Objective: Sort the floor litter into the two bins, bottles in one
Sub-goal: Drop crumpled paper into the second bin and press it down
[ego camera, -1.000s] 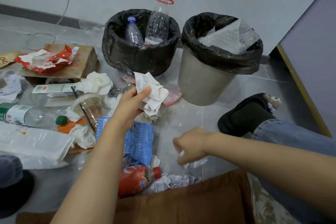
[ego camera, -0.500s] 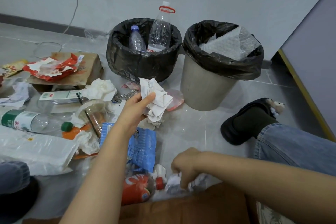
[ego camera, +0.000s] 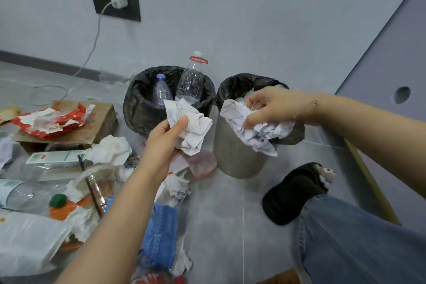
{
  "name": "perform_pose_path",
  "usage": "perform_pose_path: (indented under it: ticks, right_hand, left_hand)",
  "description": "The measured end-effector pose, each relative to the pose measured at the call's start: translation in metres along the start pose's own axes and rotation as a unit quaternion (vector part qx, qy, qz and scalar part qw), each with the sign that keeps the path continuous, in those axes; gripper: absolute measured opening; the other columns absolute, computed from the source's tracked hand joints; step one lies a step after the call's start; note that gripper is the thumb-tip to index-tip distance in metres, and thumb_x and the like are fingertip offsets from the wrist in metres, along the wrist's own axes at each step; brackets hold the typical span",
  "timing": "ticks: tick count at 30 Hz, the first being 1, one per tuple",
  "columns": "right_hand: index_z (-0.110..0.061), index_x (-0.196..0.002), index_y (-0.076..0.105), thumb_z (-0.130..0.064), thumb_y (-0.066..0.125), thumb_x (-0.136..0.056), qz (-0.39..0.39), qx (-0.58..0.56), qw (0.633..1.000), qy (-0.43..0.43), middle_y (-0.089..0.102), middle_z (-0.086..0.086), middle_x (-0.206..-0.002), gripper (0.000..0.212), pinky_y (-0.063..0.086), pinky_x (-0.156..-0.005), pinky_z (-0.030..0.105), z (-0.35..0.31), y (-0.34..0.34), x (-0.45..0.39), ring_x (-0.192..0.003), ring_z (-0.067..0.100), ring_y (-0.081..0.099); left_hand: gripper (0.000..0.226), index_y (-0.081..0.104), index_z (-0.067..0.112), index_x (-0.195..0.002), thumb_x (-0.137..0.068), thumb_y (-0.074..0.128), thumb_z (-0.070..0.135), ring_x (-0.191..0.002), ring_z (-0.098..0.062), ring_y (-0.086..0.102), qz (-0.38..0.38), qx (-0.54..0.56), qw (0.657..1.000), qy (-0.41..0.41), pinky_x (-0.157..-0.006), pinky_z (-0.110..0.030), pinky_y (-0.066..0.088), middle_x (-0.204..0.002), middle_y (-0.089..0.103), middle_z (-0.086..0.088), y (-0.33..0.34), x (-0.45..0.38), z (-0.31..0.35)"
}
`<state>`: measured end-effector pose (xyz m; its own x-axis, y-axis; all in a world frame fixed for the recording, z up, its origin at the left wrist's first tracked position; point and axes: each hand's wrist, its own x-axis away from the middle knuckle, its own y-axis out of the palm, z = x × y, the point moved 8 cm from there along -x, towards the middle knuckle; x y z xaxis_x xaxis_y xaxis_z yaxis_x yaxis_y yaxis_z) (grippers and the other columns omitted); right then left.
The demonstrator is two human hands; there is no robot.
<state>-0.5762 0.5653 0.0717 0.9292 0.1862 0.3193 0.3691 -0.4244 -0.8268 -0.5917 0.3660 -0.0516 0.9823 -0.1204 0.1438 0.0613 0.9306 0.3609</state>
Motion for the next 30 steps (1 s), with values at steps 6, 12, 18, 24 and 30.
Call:
perform_pose_path:
  ticks: [6,12,18,24,30]
  right_hand:
    - [-0.012,-0.094,0.061,-0.027,0.072,-0.075,0.288,-0.119,0.950,0.035,0.060,0.003,-0.078,0.026,0.041,-0.055,0.024,0.044,-0.114,-0.026,-0.062,0.016,0.053]
    - [-0.030,-0.097,0.053,-0.041,0.067,-0.072,0.337,0.034,0.938,0.075,0.064,-0.008,-0.082,0.031,0.051,-0.073,0.034,0.065,-0.140,-0.059,-0.075,0.017,0.063]
    - [-0.016,-0.114,0.056,-0.048,0.073,-0.075,0.149,0.065,0.978,0.127,0.060,0.003,-0.113,0.053,0.054,-0.085,0.039,0.116,-0.092,-0.101,-0.099,0.022,0.060]
    - [-0.013,-0.118,0.059,-0.037,0.071,-0.081,0.215,0.009,0.970,0.112,0.060,0.005,-0.117,0.045,0.043,-0.084,0.027,0.141,-0.105,-0.087,-0.100,0.019,0.057]
    - [-0.019,-0.088,0.072,-0.021,0.075,-0.076,0.187,0.026,0.981,0.044,0.065,-0.006,-0.085,0.012,0.046,-0.069,0.022,0.135,-0.094,-0.059,-0.078,0.009,0.058]
  left_hand:
    - [0.025,0.061,0.012,-0.115,-0.092,0.061,0.023,-0.087,-0.017,0.070,-0.032,-0.015,0.999,0.022,-0.078,-0.036,0.056,-0.103,0.074,-0.005,0.047,-0.028,0.030]
    - [0.030,0.059,0.011,-0.119,-0.093,0.061,0.026,-0.091,-0.022,0.070,-0.042,-0.035,0.998,0.016,-0.077,-0.036,0.055,-0.108,0.072,-0.008,0.068,-0.059,0.033]
    - [0.029,0.054,0.010,-0.119,-0.094,0.060,0.022,-0.096,-0.026,0.067,-0.017,-0.054,0.998,0.030,-0.084,-0.040,0.054,-0.111,0.069,-0.012,0.097,-0.089,0.040]
    - [0.045,0.041,0.015,-0.129,-0.091,0.063,0.016,-0.078,-0.017,0.065,-0.006,-0.100,0.990,0.097,-0.066,-0.026,0.051,-0.099,0.065,-0.003,0.139,-0.116,0.058]
    - [0.073,0.017,0.028,-0.147,-0.090,0.060,0.015,-0.065,-0.012,0.057,-0.026,-0.288,0.951,0.105,-0.059,-0.022,0.043,-0.095,0.057,-0.010,0.169,-0.130,0.049]
